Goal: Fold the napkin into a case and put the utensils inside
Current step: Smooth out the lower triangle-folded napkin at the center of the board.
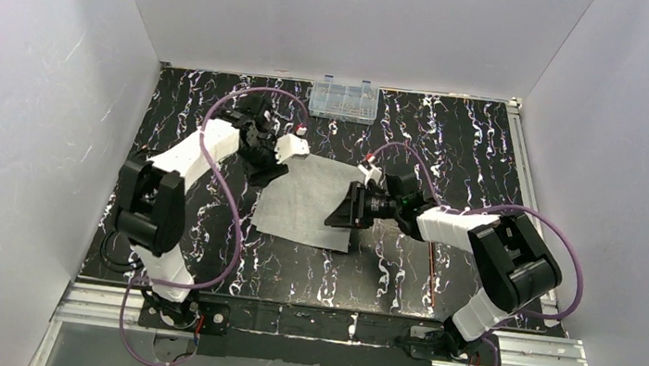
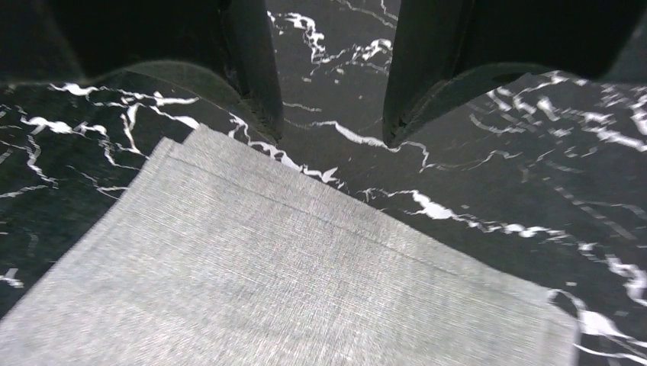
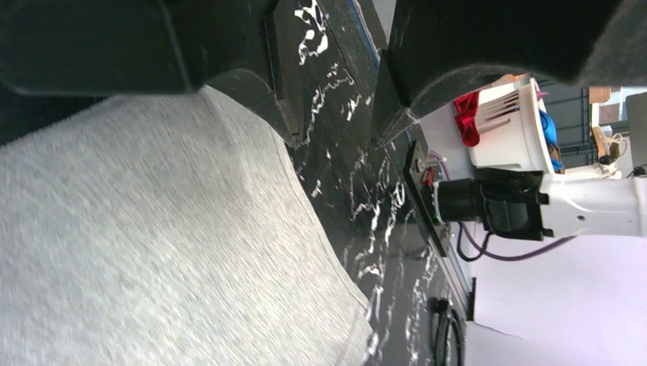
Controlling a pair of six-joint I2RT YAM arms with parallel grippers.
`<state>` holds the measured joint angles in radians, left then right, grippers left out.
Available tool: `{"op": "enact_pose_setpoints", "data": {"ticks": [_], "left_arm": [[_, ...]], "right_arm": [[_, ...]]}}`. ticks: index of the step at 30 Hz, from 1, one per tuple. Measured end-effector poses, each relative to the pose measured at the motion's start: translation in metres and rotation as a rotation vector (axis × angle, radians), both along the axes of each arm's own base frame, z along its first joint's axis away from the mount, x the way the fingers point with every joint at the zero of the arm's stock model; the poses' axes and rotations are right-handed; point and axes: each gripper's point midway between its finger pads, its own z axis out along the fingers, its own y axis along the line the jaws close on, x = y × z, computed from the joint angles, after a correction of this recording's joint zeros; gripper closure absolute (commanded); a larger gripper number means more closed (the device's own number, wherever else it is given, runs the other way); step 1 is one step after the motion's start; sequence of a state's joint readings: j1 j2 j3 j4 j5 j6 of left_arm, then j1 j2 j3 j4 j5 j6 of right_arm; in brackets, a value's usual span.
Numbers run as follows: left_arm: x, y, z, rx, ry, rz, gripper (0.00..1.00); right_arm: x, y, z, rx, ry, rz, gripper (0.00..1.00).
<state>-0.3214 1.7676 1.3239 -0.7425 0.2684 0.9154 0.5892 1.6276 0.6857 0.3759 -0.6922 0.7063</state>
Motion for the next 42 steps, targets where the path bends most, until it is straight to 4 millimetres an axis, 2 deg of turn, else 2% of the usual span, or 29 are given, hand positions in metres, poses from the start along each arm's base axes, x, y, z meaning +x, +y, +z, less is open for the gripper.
{"op": "enact_pose_setpoints", "data": {"ticks": [4,8,11,14,16,18,20,23,27,32,38,42], "left_arm": [[-0.004,-0.006,0.037,-0.071,-0.068,0.0,0.52],[0.005,-0.011,0.042,-0.111,-0.065,0.07,0.56],[0.038,-0.014,0.036,-0.122,-0.04,0.154,0.65],[0.092,-0.026,0.023,-0.141,-0.018,0.244,0.69],[0.118,-0.031,0.009,-0.151,-0.004,0.29,0.72],[0.129,-0.032,-0.008,-0.146,0.035,0.334,0.76],[0.13,-0.032,-0.022,-0.134,0.078,0.361,0.77],[0.12,-0.03,-0.035,-0.11,0.136,0.378,0.77],[0.113,-0.028,-0.041,-0.1,0.164,0.388,0.78],[0.113,-0.027,-0.047,-0.105,0.166,0.411,0.87],[0.135,-0.029,-0.045,-0.137,0.102,0.492,0.9],[0.149,-0.03,-0.043,-0.157,0.056,0.541,0.85]], "right_arm": [[0.014,0.013,0.015,0.034,-0.022,0.02,0.53],[0.042,0.029,0.023,0.037,-0.047,0.037,0.56],[0.071,0.031,0.028,0.039,-0.078,0.013,0.6],[0.107,0.016,0.028,0.027,-0.095,-0.06,0.61],[0.129,0.005,0.025,0.008,-0.105,-0.108,0.61],[0.156,-0.005,0.023,-0.013,-0.122,-0.154,0.62],[0.171,-0.009,0.018,-0.03,-0.131,-0.172,0.63],[0.175,-0.009,0.006,-0.046,-0.122,-0.164,0.64],[0.17,-0.009,-0.02,-0.073,-0.063,-0.154,0.66],[0.168,-0.011,-0.042,-0.093,-0.021,-0.154,0.68],[0.175,-0.014,-0.048,-0.072,-0.022,-0.162,0.69],[0.18,-0.014,-0.049,-0.058,-0.031,-0.173,0.7]]}}
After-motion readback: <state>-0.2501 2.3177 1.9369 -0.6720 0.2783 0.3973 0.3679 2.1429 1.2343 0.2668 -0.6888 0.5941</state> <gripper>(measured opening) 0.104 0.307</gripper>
